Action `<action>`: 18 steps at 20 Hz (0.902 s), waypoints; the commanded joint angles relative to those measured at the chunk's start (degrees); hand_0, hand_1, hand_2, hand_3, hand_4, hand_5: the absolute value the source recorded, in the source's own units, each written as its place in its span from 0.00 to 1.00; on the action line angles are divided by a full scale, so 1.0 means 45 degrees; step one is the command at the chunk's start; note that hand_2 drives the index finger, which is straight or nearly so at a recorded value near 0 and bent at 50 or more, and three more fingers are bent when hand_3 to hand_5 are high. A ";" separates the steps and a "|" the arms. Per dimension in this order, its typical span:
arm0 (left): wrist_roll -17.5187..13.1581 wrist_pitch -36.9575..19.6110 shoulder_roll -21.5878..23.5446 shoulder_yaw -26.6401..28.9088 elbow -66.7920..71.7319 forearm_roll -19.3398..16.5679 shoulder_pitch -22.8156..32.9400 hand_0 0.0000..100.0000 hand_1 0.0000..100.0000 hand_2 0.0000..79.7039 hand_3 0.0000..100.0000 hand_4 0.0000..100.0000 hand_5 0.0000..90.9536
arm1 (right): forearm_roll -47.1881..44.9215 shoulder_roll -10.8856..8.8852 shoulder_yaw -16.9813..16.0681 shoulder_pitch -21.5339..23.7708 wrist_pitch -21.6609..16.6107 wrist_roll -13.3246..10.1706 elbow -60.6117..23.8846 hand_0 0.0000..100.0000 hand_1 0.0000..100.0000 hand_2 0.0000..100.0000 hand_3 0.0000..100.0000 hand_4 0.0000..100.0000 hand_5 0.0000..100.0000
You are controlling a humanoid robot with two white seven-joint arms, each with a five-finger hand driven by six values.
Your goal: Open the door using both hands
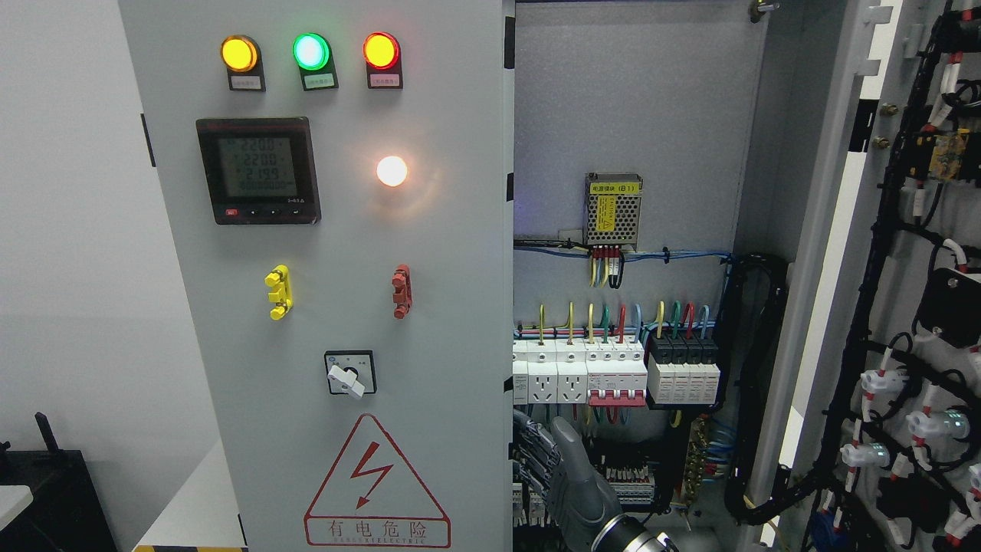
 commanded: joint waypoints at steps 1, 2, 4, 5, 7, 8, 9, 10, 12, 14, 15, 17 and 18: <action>0.0003 0.0010 -0.0002 0.0017 0.0001 0.0000 0.0000 0.00 0.00 0.00 0.00 0.03 0.00 | -0.0025 -0.0041 -0.0015 -0.0107 0.0017 0.0029 0.0290 0.00 0.00 0.00 0.00 0.00 0.00; 0.0003 -0.0010 -0.0002 -0.0002 0.0001 0.0000 0.0000 0.00 0.00 0.00 0.00 0.03 0.00 | -0.0025 -0.0041 -0.0034 -0.0127 0.0017 0.0029 0.0329 0.00 0.00 0.00 0.00 0.00 0.00; 0.0003 0.0010 -0.0002 -0.0002 0.0001 0.0000 0.0000 0.00 0.00 0.00 0.00 0.03 0.00 | -0.0161 -0.0041 -0.0015 -0.0185 0.0017 0.0048 0.0388 0.00 0.00 0.00 0.00 0.00 0.00; 0.0003 0.0010 -0.0002 -0.0002 0.0001 0.0000 0.0000 0.00 0.00 0.00 0.00 0.03 0.00 | -0.0336 -0.0041 -0.0015 -0.0205 0.0036 0.0048 0.0408 0.00 0.00 0.00 0.00 0.00 0.00; 0.0003 0.0010 -0.0002 -0.0002 0.0001 0.0000 0.0000 0.00 0.00 0.00 0.00 0.03 0.00 | -0.0513 -0.0041 -0.0015 -0.0225 0.0250 0.0048 0.0427 0.00 0.00 0.00 0.00 0.00 0.00; 0.0003 0.0010 -0.0002 -0.0002 0.0001 0.0000 0.0000 0.00 0.00 0.00 0.00 0.03 0.00 | -0.0533 -0.0041 -0.0015 -0.0244 0.0290 0.0048 0.0408 0.00 0.00 0.00 0.00 0.00 0.00; 0.0003 0.0010 -0.0002 -0.0002 0.0001 0.0000 0.0000 0.00 0.00 0.00 0.00 0.03 0.00 | -0.0533 -0.0041 -0.0015 -0.0244 0.0291 0.0068 0.0408 0.00 0.00 0.00 0.00 0.00 0.00; 0.0003 0.0010 -0.0002 -0.0002 0.0001 0.0000 0.0000 0.00 0.00 0.00 0.00 0.03 0.00 | -0.0533 -0.0041 -0.0015 -0.0244 0.0271 0.0203 0.0408 0.00 0.00 0.00 0.00 0.00 0.00; 0.0003 0.0010 -0.0002 -0.0002 0.0001 0.0000 0.0000 0.00 0.00 0.00 0.00 0.03 0.00 | -0.0533 -0.0041 -0.0015 -0.0244 0.0291 0.0477 0.0408 0.00 0.00 0.00 0.00 0.00 0.00; 0.0003 0.0010 -0.0002 -0.0002 0.0001 0.0000 0.0000 0.00 0.00 0.00 0.00 0.03 0.00 | -0.0533 -0.0041 -0.0034 -0.0244 0.0271 0.0497 0.0369 0.00 0.00 0.00 0.00 0.00 0.00; 0.0003 0.0010 -0.0002 -0.0002 0.0001 0.0000 0.0000 0.00 0.00 0.00 0.00 0.03 0.00 | -0.0552 -0.0041 -0.0034 -0.0244 0.0271 0.0498 0.0369 0.00 0.00 0.00 0.00 0.00 0.00; 0.0003 0.0010 -0.0002 -0.0002 0.0001 0.0000 0.0000 0.00 0.00 0.00 0.00 0.03 0.00 | -0.0553 -0.0041 -0.0054 -0.0244 0.0271 0.0517 0.0369 0.00 0.00 0.00 0.00 0.00 0.00; 0.0003 0.0010 -0.0002 -0.0002 0.0001 0.0000 0.0000 0.00 0.00 0.00 0.00 0.03 0.00 | -0.0553 -0.0041 -0.0054 -0.0244 0.0271 0.0537 0.0349 0.00 0.00 0.00 0.00 0.00 0.00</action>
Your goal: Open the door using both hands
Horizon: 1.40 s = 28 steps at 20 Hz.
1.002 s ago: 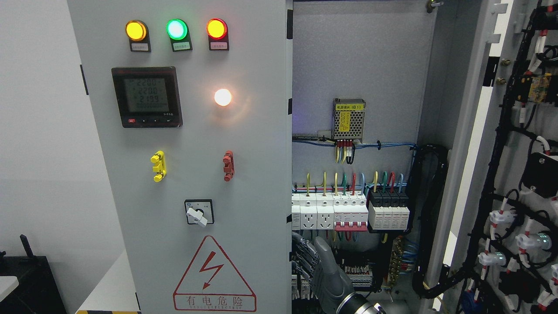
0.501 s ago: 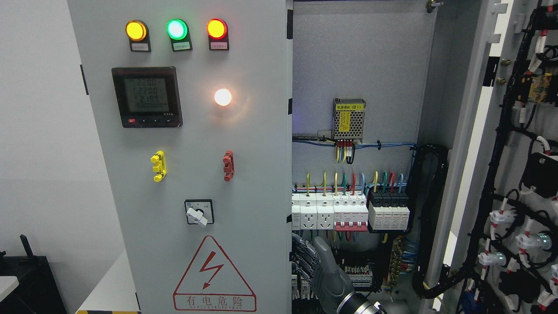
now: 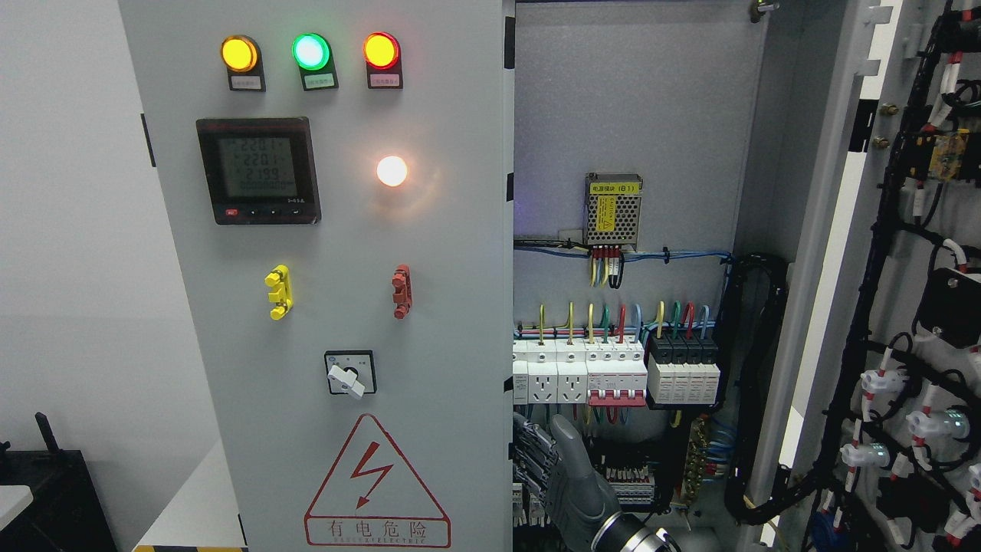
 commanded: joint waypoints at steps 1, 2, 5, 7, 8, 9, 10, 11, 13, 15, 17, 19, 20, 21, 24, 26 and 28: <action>0.0004 0.0009 -0.0001 -0.0002 0.0000 0.0000 0.0000 0.00 0.00 0.00 0.00 0.03 0.00 | -0.0057 -0.0006 -0.0008 -0.0018 0.0005 0.0106 0.0043 0.00 0.00 0.00 0.00 0.00 0.00; 0.0004 0.0009 -0.0001 -0.0002 0.0000 0.0000 0.0000 0.00 0.00 0.00 0.00 0.03 0.00 | -0.0038 -0.0006 -0.0008 -0.0018 0.0024 0.0203 0.0043 0.00 0.00 0.00 0.00 0.00 0.00; 0.0004 0.0009 0.0000 -0.0002 0.0000 0.0000 0.0000 0.00 0.00 0.00 0.00 0.03 0.00 | -0.0038 -0.0006 -0.0008 -0.0018 0.0025 0.0341 0.0024 0.00 0.00 0.00 0.00 0.00 0.00; 0.0004 0.0009 -0.0001 -0.0002 0.0000 0.0000 0.0000 0.00 0.00 0.00 0.00 0.03 0.00 | -0.0038 -0.0006 -0.0008 -0.0018 0.0025 0.0341 -0.0016 0.00 0.00 0.00 0.00 0.00 0.00; 0.0004 0.0009 -0.0001 -0.0002 0.0000 0.0000 0.0000 0.00 0.00 0.00 0.00 0.03 0.00 | -0.0057 -0.0006 -0.0008 -0.0018 0.0025 0.0380 -0.0035 0.00 0.00 0.00 0.00 0.00 0.00; 0.0004 0.0009 -0.0001 -0.0002 0.0000 0.0000 0.0000 0.00 0.00 0.00 0.00 0.03 0.00 | -0.0057 -0.0006 -0.0008 -0.0018 0.0025 0.0399 -0.0054 0.00 0.00 0.00 0.00 0.00 0.00; 0.0004 -0.0010 -0.0001 -0.0002 0.0000 0.0000 0.0000 0.00 0.00 0.00 0.00 0.03 0.00 | -0.0057 -0.0006 -0.0008 -0.0018 0.0025 0.0399 -0.0055 0.00 0.00 0.00 0.00 0.00 0.00; 0.0004 -0.0010 -0.0001 -0.0002 0.0000 0.0000 0.0000 0.00 0.00 0.00 0.00 0.03 0.00 | -0.0057 -0.0006 -0.0008 -0.0018 0.0005 0.0399 -0.0074 0.00 0.00 0.00 0.00 0.00 0.00; 0.0004 -0.0010 0.0000 -0.0002 0.0000 0.0000 0.0000 0.00 0.00 0.00 0.00 0.03 0.00 | -0.0057 -0.0006 -0.0008 -0.0018 0.0005 0.0419 -0.0093 0.00 0.00 0.00 0.00 0.00 0.00; 0.0004 0.0009 -0.0001 -0.0002 0.0000 0.0000 0.0000 0.00 0.00 0.00 0.00 0.03 0.00 | -0.0057 0.0013 -0.0008 -0.0018 0.0005 0.0419 -0.0210 0.00 0.00 0.00 0.00 0.00 0.00; 0.0004 0.0009 -0.0001 -0.0002 0.0000 0.0000 0.0000 0.00 0.00 0.00 0.00 0.03 0.00 | -0.0057 0.0013 0.0012 -0.0018 0.0005 0.0419 -0.0230 0.00 0.00 0.00 0.00 0.00 0.00; 0.0004 -0.0010 -0.0001 0.0017 0.0000 0.0000 0.0000 0.00 0.00 0.00 0.00 0.03 0.00 | -0.0057 0.0013 0.0012 0.0001 0.0005 0.0419 -0.0230 0.00 0.00 0.00 0.00 0.00 0.00; 0.0004 0.0009 -0.0001 -0.0002 0.0000 0.0000 0.0000 0.00 0.00 0.00 0.00 0.03 0.00 | -0.0057 0.0013 0.0012 0.0001 0.0005 0.0419 -0.0250 0.00 0.00 0.00 0.00 0.00 0.00; 0.0004 0.0009 -0.0001 -0.0002 0.0000 0.0000 0.0000 0.00 0.00 0.00 0.00 0.03 0.00 | -0.0057 0.0013 0.0012 0.0040 0.0005 0.0438 -0.0327 0.00 0.00 0.00 0.00 0.00 0.00; 0.0004 -0.0010 -0.0001 -0.0002 0.0000 0.0000 0.0000 0.00 0.00 0.00 0.00 0.03 0.00 | -0.0057 0.0033 0.0012 0.0098 0.0005 0.0692 -0.0581 0.00 0.00 0.00 0.00 0.00 0.00; 0.0004 0.0009 -0.0001 -0.0002 0.0000 0.0000 0.0000 0.00 0.00 0.00 0.00 0.03 0.00 | -0.0057 0.0033 0.0031 0.0157 0.0005 0.0731 -0.0835 0.00 0.00 0.00 0.00 0.00 0.00; 0.0004 -0.0010 -0.0001 -0.0002 0.0000 0.0000 0.0000 0.00 0.00 0.00 0.00 0.03 0.00 | -0.0077 0.0052 0.0051 0.0177 0.0005 0.0790 -0.0972 0.00 0.00 0.00 0.00 0.00 0.00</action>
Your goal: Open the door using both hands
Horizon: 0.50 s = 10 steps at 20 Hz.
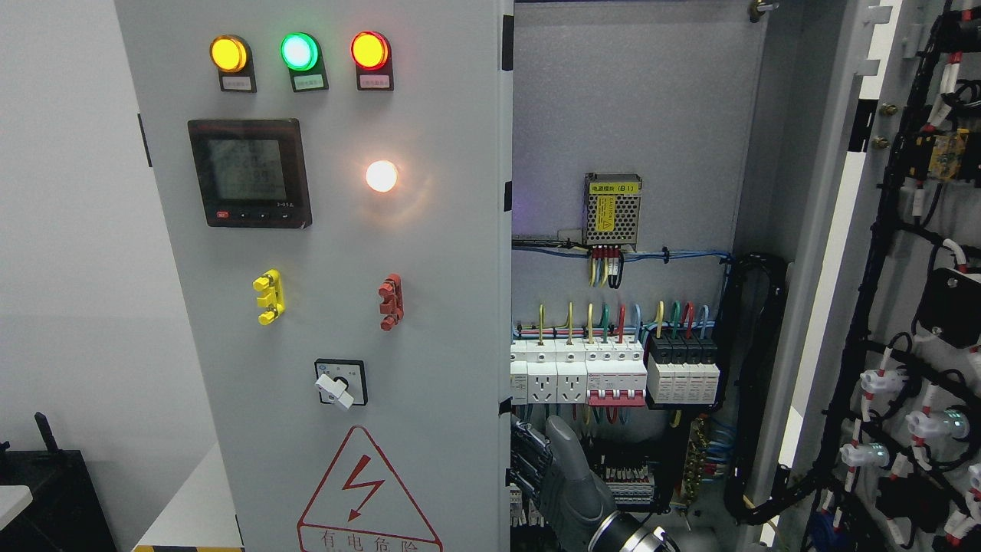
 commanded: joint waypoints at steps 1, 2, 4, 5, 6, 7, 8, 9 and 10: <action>0.0004 0.0009 -0.0001 -0.0001 0.0000 0.0000 -0.0001 0.00 0.00 0.00 0.00 0.03 0.00 | -0.0013 0.0038 0.0033 0.0108 -0.0007 0.0139 -0.0666 0.00 0.00 0.00 0.00 0.00 0.00; 0.0004 0.0009 -0.0001 0.0018 0.0000 0.0000 -0.0001 0.00 0.00 0.00 0.00 0.03 0.00 | -0.0109 0.0038 0.0072 0.0166 -0.0007 0.0139 -0.0783 0.00 0.00 0.00 0.00 0.00 0.00; 0.0004 0.0009 -0.0001 -0.0001 0.0000 0.0000 -0.0001 0.00 0.00 0.00 0.00 0.03 0.00 | -0.0188 0.0038 0.0267 0.0225 -0.0007 0.0139 -0.0920 0.00 0.00 0.00 0.00 0.00 0.00; 0.0004 0.0009 0.0018 -0.0001 0.0000 0.0000 -0.0001 0.00 0.00 0.00 0.00 0.03 0.00 | -0.0189 0.0038 0.0306 0.0225 -0.0007 0.0139 -0.0978 0.00 0.00 0.00 0.00 0.00 0.00; 0.0004 -0.0010 -0.0001 -0.0001 0.0000 0.0000 -0.0001 0.00 0.00 0.00 0.00 0.03 0.00 | -0.0189 0.0038 0.0307 0.0264 -0.0007 0.0139 -0.0998 0.00 0.00 0.00 0.00 0.00 0.00; 0.0004 0.0009 -0.0001 -0.0001 0.0000 0.0000 -0.0001 0.00 0.00 0.00 0.00 0.03 0.00 | -0.0189 0.0038 0.0326 0.0284 -0.0007 0.0139 -0.1037 0.00 0.00 0.00 0.00 0.00 0.00; 0.0004 0.0009 0.0018 -0.0001 0.0000 0.0000 -0.0001 0.00 0.00 0.00 0.00 0.03 0.00 | -0.0189 0.0038 0.0307 0.0284 -0.0007 0.0217 -0.1096 0.00 0.00 0.00 0.00 0.00 0.00; 0.0004 0.0009 -0.0001 -0.0001 0.0000 0.0000 -0.0001 0.00 0.00 0.00 0.00 0.03 0.00 | -0.0189 0.0057 0.0326 0.0303 -0.0007 0.0391 -0.1174 0.00 0.00 0.00 0.00 0.00 0.00; 0.0004 0.0009 -0.0001 -0.0001 0.0000 0.0000 -0.0001 0.00 0.00 0.00 0.00 0.03 0.00 | -0.0208 0.0038 0.0326 0.0342 0.0012 0.0548 -0.1290 0.00 0.00 0.00 0.00 0.00 0.00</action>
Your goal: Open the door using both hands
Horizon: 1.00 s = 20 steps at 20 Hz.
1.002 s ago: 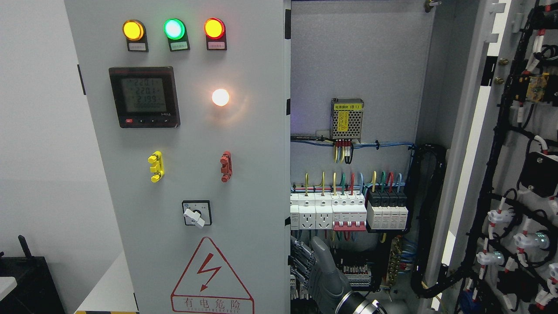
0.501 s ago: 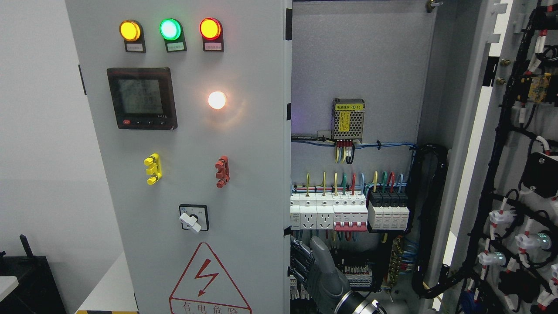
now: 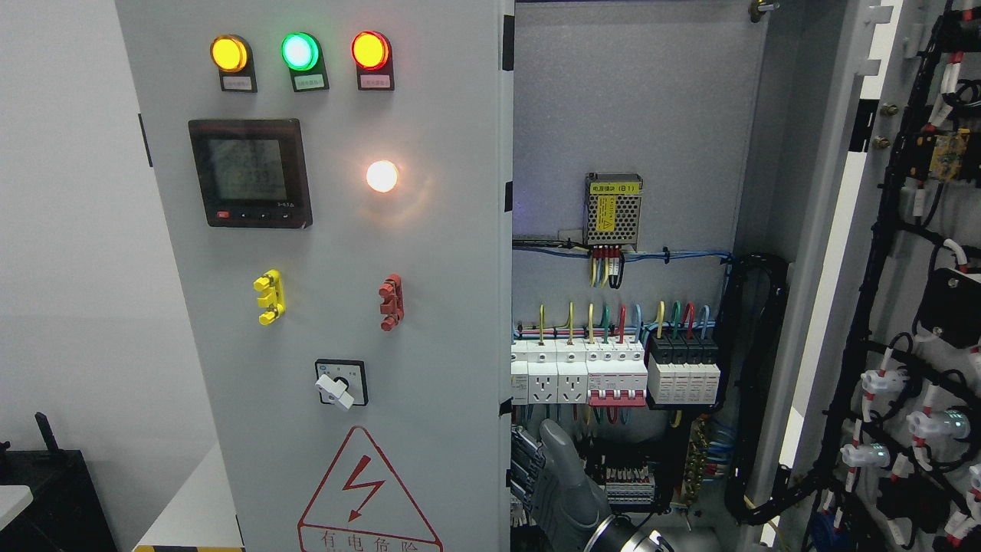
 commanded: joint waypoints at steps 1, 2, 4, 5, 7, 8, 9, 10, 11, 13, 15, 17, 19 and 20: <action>0.0004 0.0009 -0.0002 -0.0001 0.0000 0.0000 -0.0001 0.00 0.00 0.00 0.00 0.03 0.00 | -0.0102 0.0036 0.0177 0.0120 0.0012 0.0311 -0.0699 0.00 0.00 0.00 0.00 0.00 0.00; 0.0004 0.0009 -0.0002 -0.0001 0.0000 0.0000 -0.0001 0.00 0.00 0.00 0.00 0.03 0.00 | -0.0160 0.0037 0.0177 0.0120 0.0012 0.0312 -0.0699 0.00 0.00 0.00 0.00 0.00 0.00; 0.0004 -0.0010 -0.0002 -0.0001 0.0000 0.0000 -0.0001 0.00 0.00 0.00 0.00 0.03 0.00 | -0.0199 0.0056 0.0216 0.0139 0.0011 0.0331 -0.0797 0.00 0.00 0.00 0.00 0.00 0.00; 0.0004 0.0009 -0.0002 -0.0001 0.0000 0.0000 -0.0001 0.00 0.00 0.00 0.00 0.03 0.00 | -0.0200 0.0056 0.0274 0.0159 0.0012 0.0331 -0.0855 0.00 0.00 0.00 0.00 0.00 0.00; 0.0004 0.0009 -0.0002 -0.0001 0.0000 0.0000 -0.0001 0.00 0.00 0.00 0.00 0.03 0.00 | -0.0200 0.0037 0.0353 0.0237 0.0012 0.0351 -0.0972 0.00 0.00 0.00 0.00 0.00 0.00; 0.0004 0.0009 -0.0002 -0.0001 0.0000 0.0000 -0.0001 0.00 0.00 0.00 0.00 0.03 0.00 | -0.0200 0.0056 0.0372 0.0256 0.0031 0.0370 -0.1031 0.00 0.00 0.00 0.00 0.00 0.00; 0.0004 0.0009 -0.0002 -0.0001 0.0000 0.0000 -0.0001 0.00 0.00 0.00 0.00 0.03 0.00 | -0.0200 0.0056 0.0373 0.0276 0.0031 0.0370 -0.1089 0.00 0.00 0.00 0.00 0.00 0.00; 0.0004 0.0009 -0.0002 -0.0001 0.0000 0.0000 -0.0001 0.00 0.00 0.00 0.00 0.03 0.00 | -0.0200 0.0056 0.0411 0.0373 0.0031 0.0370 -0.1187 0.00 0.00 0.00 0.00 0.00 0.00; 0.0004 0.0009 -0.0002 -0.0001 0.0000 0.0000 -0.0001 0.00 0.00 0.00 0.00 0.03 0.00 | -0.0200 0.0056 0.0528 0.0393 0.0031 0.0409 -0.1304 0.00 0.00 0.00 0.00 0.00 0.00; 0.0004 0.0009 -0.0002 -0.0001 0.0000 0.0000 -0.0001 0.00 0.00 0.00 0.00 0.03 0.00 | -0.0200 0.0056 0.0723 0.0432 0.0031 0.0409 -0.1402 0.00 0.00 0.00 0.00 0.00 0.00; 0.0004 0.0009 0.0017 -0.0001 0.0000 0.0000 -0.0001 0.00 0.00 0.00 0.00 0.03 0.00 | -0.0200 0.0056 0.0782 0.0529 0.0031 0.0429 -0.1500 0.00 0.00 0.00 0.00 0.00 0.00; 0.0004 0.0009 -0.0002 -0.0001 0.0000 0.0000 -0.0001 0.00 0.00 0.00 0.00 0.03 0.00 | -0.0219 0.0037 0.0899 0.0588 0.0031 0.0429 -0.1675 0.00 0.00 0.00 0.00 0.00 0.00; 0.0004 -0.0010 -0.0002 -0.0001 0.0000 0.0000 -0.0001 0.00 0.00 0.00 0.00 0.03 0.00 | -0.0316 0.0056 0.0939 0.0705 0.0031 0.0545 -0.1890 0.00 0.00 0.00 0.00 0.00 0.00; 0.0004 0.0009 -0.0002 -0.0001 0.0000 0.0000 -0.0001 0.00 0.00 0.00 0.00 0.03 0.00 | -0.0510 0.0056 0.1016 0.0706 0.0031 0.0604 -0.1968 0.00 0.00 0.00 0.00 0.00 0.00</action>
